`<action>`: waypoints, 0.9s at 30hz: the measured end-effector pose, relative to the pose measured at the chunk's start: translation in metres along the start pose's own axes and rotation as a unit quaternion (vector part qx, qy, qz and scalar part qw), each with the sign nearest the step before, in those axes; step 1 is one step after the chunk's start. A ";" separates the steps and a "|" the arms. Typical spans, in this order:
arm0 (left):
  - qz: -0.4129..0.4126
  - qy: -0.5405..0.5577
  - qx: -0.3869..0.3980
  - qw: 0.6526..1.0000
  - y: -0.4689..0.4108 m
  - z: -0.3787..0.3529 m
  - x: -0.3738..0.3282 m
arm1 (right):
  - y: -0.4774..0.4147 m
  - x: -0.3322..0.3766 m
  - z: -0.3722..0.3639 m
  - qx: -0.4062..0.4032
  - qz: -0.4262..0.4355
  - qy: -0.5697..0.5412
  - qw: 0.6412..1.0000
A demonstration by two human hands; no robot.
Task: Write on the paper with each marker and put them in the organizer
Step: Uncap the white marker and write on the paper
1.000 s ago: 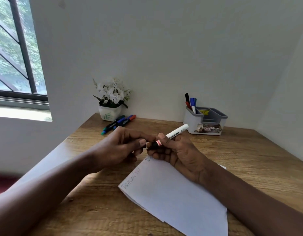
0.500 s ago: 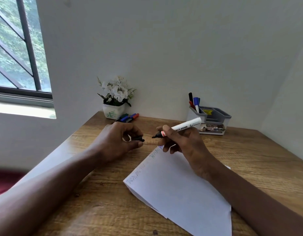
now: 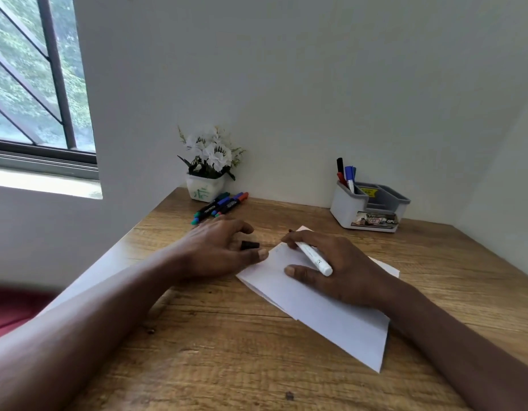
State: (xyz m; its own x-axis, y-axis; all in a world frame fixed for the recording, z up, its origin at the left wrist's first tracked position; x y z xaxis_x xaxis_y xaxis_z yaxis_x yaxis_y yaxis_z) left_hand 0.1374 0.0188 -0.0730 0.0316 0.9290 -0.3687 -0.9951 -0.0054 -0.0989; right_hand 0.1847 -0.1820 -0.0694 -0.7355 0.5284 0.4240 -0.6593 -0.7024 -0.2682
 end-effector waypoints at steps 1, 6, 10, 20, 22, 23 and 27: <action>0.004 -0.006 0.011 1.000 0.000 -0.002 0.002 | 0.000 -0.001 0.001 -0.008 -0.003 0.003 1.000; 0.010 -0.015 0.026 1.000 -0.001 -0.003 0.001 | 0.002 0.015 0.013 -0.129 0.027 -0.221 0.966; 0.010 -0.017 0.020 1.000 -0.003 -0.006 0.004 | 0.004 0.035 -0.009 -0.039 -0.031 -0.478 0.877; 0.010 0.004 0.022 1.000 -0.006 -0.004 0.007 | 0.003 0.047 -0.022 0.026 -0.063 -0.388 0.919; 0.013 0.009 0.023 1.000 -0.006 -0.004 0.007 | 0.003 0.047 -0.022 0.003 -0.057 -0.362 0.930; 0.013 0.011 0.022 1.000 -0.006 -0.004 0.007 | 0.003 0.046 -0.022 -0.015 -0.053 -0.344 0.937; 0.016 0.011 0.021 1.000 -0.007 -0.004 0.009 | 0.004 0.044 -0.022 -0.058 -0.046 -0.323 0.943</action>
State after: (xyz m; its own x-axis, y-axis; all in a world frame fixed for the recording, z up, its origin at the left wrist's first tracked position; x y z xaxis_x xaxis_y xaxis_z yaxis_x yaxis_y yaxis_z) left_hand 0.1446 0.0258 -0.0792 0.0013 0.9202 -0.3914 -0.9986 -0.0192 -0.0486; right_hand 0.1461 -0.1514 -0.0712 -0.4494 0.1579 0.8793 -0.7562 -0.5913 -0.2803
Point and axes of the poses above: each hand's wrist, its own y-axis away from the middle knuckle, its own z-axis out of the back of the hand, x = y × z, the point moved 7 cm from there along -y, towards the middle knuckle, and after that the axes turned 6 degrees about -y, right-handed, at the moved point
